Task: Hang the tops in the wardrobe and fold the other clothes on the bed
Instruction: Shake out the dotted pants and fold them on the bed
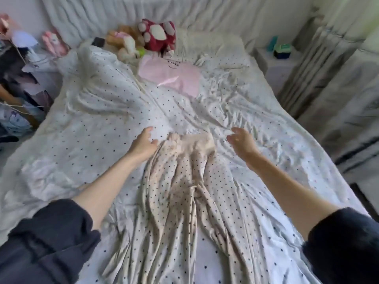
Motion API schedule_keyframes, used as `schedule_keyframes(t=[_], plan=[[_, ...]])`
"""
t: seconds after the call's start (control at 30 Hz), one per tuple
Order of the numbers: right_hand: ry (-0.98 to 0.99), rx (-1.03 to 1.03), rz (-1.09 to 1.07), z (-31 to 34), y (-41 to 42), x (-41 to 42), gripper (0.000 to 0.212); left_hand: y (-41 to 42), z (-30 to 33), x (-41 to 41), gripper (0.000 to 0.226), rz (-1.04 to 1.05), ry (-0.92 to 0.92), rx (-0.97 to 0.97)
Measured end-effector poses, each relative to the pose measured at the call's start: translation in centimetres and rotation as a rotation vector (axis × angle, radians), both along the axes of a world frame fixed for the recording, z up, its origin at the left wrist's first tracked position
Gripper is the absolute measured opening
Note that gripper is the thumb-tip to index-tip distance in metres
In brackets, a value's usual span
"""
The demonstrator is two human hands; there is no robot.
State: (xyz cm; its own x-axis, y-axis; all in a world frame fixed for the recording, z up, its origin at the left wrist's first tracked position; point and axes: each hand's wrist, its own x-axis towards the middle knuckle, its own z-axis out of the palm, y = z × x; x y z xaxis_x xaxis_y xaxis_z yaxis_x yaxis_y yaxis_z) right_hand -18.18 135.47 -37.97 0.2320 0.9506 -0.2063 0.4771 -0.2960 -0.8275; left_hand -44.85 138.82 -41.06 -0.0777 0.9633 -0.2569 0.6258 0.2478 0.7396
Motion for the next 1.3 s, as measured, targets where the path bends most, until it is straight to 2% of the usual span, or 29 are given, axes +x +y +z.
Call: schedule_keyframes(t=[0.13,0.23,0.47,0.57,0.63,0.73,0.83,0.93,1.1,1.2,1.3], plan=[[-0.048,-0.094,-0.049,-7.9,-7.5,-1.7,0.029,-8.3,-7.8,-2.1,0.040,-0.002,0.032,-0.117],[-0.047,-0.146,-0.001,-11.5,-14.2,-4.1,0.026,-15.2,-10.9,-3.3,0.032,0.052,0.095,-0.078],[-0.028,-0.273,0.024,-13.5,-25.4,-9.1,0.015,-27.9,-11.7,-5.0,0.004,0.120,0.197,0.041],[-0.005,-0.353,0.024,-13.6,-28.8,-10.8,0.015,-32.6,-12.3,-5.6,0.017,0.148,0.213,0.028],[0.000,-0.398,0.059,-14.0,-30.5,-11.9,0.015,-34.9,-13.3,-6.0,0.027,0.214,0.112,-0.080],[0.070,-0.459,0.070,-14.6,-33.4,-13.6,0.021,-37.3,-14.7,-6.4,0.044,0.321,-0.212,-0.359],[0.204,-0.516,0.076,-14.7,-36.1,-15.0,0.020,-38.8,-14.9,-6.9,0.026,0.279,-0.430,-0.449],[0.300,-0.551,0.127,-14.2,-39.1,-16.0,0.024,-40.8,-14.1,-7.7,0.022,0.151,-0.490,-0.512],[0.306,-0.592,0.240,-12.9,-44.5,-16.5,0.035,-45.7,-12.0,-9.5,0.038,-0.073,-0.299,-0.663],[0.374,-0.591,0.256,-11.9,-46.8,-16.4,0.033,-48.2,-10.5,-10.0,0.030,-0.044,-0.410,-0.641],[0.470,-0.562,0.256,-10.4,-48.4,-15.8,0.040,-50.2,-8.6,-10.5,0.031,0.035,-0.567,-0.599]])
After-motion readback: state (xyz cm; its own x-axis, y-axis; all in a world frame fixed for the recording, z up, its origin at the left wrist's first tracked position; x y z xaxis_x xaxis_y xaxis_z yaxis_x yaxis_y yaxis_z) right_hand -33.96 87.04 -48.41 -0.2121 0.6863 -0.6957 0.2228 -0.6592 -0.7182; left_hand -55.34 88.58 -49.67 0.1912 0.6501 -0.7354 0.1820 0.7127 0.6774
